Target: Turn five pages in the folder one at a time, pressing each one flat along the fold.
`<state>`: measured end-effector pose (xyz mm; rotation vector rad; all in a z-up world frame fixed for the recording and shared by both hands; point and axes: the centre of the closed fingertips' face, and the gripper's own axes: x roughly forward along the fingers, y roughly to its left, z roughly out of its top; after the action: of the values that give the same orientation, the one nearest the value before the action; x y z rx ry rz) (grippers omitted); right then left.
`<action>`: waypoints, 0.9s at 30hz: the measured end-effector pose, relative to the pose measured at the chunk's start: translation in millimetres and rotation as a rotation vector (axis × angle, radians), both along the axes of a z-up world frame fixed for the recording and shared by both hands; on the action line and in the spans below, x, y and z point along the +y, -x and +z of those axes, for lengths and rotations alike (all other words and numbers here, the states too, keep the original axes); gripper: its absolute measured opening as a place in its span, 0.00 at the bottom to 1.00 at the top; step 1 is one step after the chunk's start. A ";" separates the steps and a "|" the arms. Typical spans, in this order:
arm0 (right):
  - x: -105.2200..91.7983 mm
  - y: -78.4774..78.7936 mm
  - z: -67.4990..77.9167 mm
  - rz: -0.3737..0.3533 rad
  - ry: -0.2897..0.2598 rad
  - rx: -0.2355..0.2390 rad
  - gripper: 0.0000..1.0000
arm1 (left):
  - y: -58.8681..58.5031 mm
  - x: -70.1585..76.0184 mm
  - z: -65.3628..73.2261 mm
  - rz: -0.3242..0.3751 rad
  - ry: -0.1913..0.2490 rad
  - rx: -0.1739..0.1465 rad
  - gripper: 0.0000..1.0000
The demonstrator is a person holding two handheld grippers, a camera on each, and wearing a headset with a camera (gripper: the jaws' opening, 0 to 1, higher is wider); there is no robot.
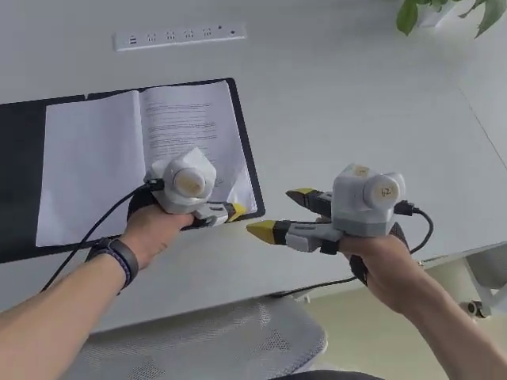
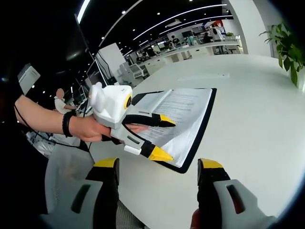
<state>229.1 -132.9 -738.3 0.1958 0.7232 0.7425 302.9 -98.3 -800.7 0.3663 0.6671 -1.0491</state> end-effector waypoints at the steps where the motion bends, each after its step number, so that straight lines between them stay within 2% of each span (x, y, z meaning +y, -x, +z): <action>1: 1.3 -1.7 -0.8 0.005 -0.002 0.001 0.65 | -2.9 0.6 -1.3 -0.001 0.005 0.006 0.59; 6: 3.4 -8.2 -3.8 0.015 -0.007 0.004 0.64 | -0.8 -0.3 -1.2 -0.009 0.007 0.008 0.58; 15: 6.7 -36.1 -7.2 -0.005 -0.058 0.004 0.59 | -1.5 1.0 -0.1 0.002 0.014 0.016 0.55; 20: 9.0 -49.3 -9.8 -0.051 -0.126 0.028 0.55 | -1.1 0.6 -0.3 0.004 0.014 0.015 0.55; 23: 10.5 -59.1 -11.6 -0.066 -0.148 0.037 0.53 | -0.4 0.3 0.1 0.006 0.013 0.014 0.55; 27: 15.4 -75.9 -14.2 -0.089 -0.197 0.058 0.51 | -0.4 0.4 -0.3 0.006 0.012 0.013 0.55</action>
<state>305.0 -117.5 -752.4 0.4273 0.6921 0.7250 303.3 -97.9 -801.0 0.3470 0.6727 -1.0507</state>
